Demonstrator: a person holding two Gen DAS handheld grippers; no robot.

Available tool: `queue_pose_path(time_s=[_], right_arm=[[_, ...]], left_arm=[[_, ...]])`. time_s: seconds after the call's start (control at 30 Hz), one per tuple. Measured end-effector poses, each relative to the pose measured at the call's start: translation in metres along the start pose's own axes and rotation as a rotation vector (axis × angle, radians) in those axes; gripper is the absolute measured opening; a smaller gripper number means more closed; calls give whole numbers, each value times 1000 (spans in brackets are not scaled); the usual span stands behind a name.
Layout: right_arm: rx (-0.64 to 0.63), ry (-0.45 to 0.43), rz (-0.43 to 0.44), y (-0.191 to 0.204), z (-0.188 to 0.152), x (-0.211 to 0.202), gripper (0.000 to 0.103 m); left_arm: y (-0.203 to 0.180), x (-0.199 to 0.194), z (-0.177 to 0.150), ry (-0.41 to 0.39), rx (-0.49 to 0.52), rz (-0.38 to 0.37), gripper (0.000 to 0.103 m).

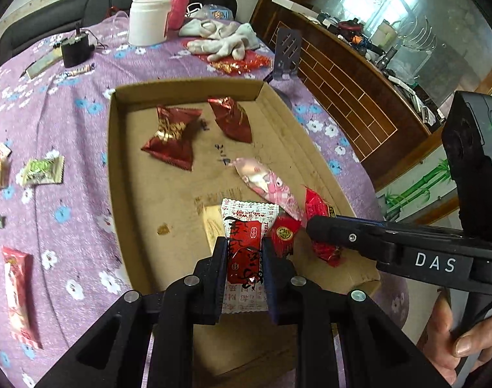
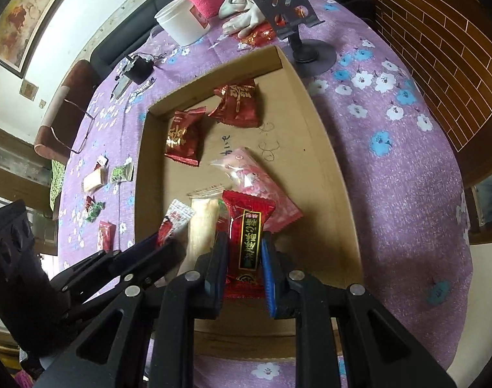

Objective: Organize snacks
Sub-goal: 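Lower the white packet into the tray with the left gripper while the right releases the red packet there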

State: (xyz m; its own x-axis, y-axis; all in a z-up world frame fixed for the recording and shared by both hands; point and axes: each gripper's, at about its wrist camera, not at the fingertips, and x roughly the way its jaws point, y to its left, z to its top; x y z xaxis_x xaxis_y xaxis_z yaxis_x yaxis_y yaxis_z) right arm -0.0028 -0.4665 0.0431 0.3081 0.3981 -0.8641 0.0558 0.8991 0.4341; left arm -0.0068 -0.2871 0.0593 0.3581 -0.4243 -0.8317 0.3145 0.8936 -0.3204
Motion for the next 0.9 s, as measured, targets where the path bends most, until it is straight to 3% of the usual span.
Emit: queue_pose_path(time_s=[0.43, 0.77, 0.9], right_arm=[[5, 56, -19, -2, -6, 16, 19], [22, 50, -35, -4, -8, 13, 20], [25, 34, -40, -3, -8, 8, 20]], left_arm=[[-3, 11, -14, 49, 11, -8, 21], [-7, 10, -16, 56, 28, -18, 22], [-9, 8, -17, 54, 35, -21, 27]])
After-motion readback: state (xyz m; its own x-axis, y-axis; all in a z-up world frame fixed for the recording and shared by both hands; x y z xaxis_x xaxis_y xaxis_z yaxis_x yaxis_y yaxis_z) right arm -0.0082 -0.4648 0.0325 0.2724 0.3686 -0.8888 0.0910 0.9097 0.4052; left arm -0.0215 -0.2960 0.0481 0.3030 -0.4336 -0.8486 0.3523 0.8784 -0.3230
